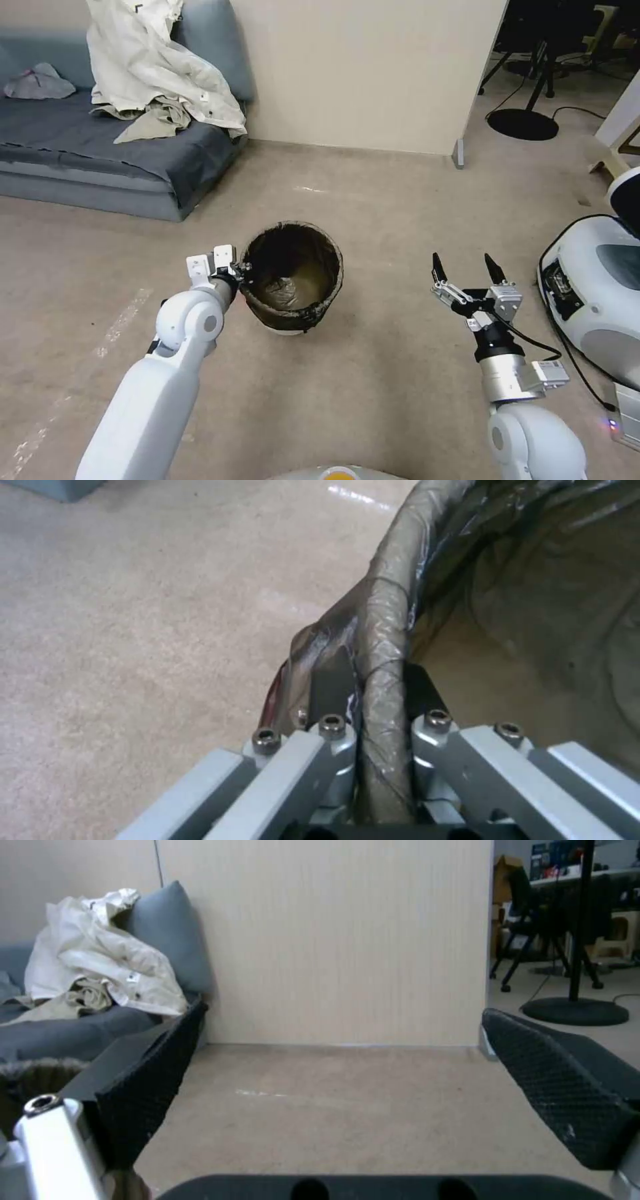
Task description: Pick up the trash can from the floor.
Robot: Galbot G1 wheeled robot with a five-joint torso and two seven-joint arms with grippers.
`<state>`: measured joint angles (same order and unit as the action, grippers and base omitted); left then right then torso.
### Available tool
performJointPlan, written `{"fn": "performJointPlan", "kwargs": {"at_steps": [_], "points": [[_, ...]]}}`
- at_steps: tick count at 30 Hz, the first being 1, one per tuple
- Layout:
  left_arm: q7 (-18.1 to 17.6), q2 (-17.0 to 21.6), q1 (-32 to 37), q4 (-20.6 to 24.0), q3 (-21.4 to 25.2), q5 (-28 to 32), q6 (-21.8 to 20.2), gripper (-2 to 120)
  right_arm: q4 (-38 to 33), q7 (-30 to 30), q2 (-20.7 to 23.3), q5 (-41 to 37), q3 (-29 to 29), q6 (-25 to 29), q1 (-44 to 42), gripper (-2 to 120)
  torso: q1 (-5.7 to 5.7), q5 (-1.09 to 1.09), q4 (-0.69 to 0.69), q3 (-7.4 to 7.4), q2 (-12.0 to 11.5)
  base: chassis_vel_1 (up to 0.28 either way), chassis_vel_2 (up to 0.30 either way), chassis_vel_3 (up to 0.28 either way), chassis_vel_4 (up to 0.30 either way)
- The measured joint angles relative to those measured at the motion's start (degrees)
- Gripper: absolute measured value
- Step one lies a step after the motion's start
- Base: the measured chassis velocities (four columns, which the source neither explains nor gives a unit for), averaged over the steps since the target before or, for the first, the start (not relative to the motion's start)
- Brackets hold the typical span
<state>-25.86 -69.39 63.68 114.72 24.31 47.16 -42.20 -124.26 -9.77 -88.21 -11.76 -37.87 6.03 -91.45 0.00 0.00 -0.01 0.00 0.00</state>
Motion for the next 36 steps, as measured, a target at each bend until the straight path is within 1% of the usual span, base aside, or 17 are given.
{"fn": "performJointPlan", "kwargs": {"at_steps": [3,5,8,12,36], "points": [[-0.45,0.96,1.48,2.83,1.55,1.78,0.01,2,-0.22,-0.01,0.24,-0.10,-0.14,0.00,-0.21,100,0.00,0.00,0.00,0.00,0.00,0.000,0.000,0.000,0.000],[-0.55,1.17,1.79,3.34,1.92,2.16,0.01,2,-0.26,-0.01,0.28,-0.12,-0.16,0.00,-0.22,100,0.00,0.00,0.00,0.00,0.00,0.000,0.000,0.000,0.000],[-0.94,2.22,3.19,5.98,3.77,4.22,0.02,2,-0.45,-0.01,0.34,-0.21,-0.20,-0.06,-0.21,100,0.00,0.00,0.01,0.00,0.00,0.000,0.000,0.000,0.000],[-1.21,2.90,4.04,7.43,5.26,5.85,0.05,2,-0.49,-0.01,0.38,-0.23,-0.18,-0.16,-0.07,100,0.00,0.00,0.01,0.00,0.00,0.000,0.000,0.000,0.000],[-1.18,3.05,4.35,7.10,4.81,6.06,0.06,2,0.42,-0.11,0.20,-0.21,-0.15,-0.20,0.35,100,0.00,0.00,0.00,0.00,0.00,0.000,0.000,0.000,0.000]]}}
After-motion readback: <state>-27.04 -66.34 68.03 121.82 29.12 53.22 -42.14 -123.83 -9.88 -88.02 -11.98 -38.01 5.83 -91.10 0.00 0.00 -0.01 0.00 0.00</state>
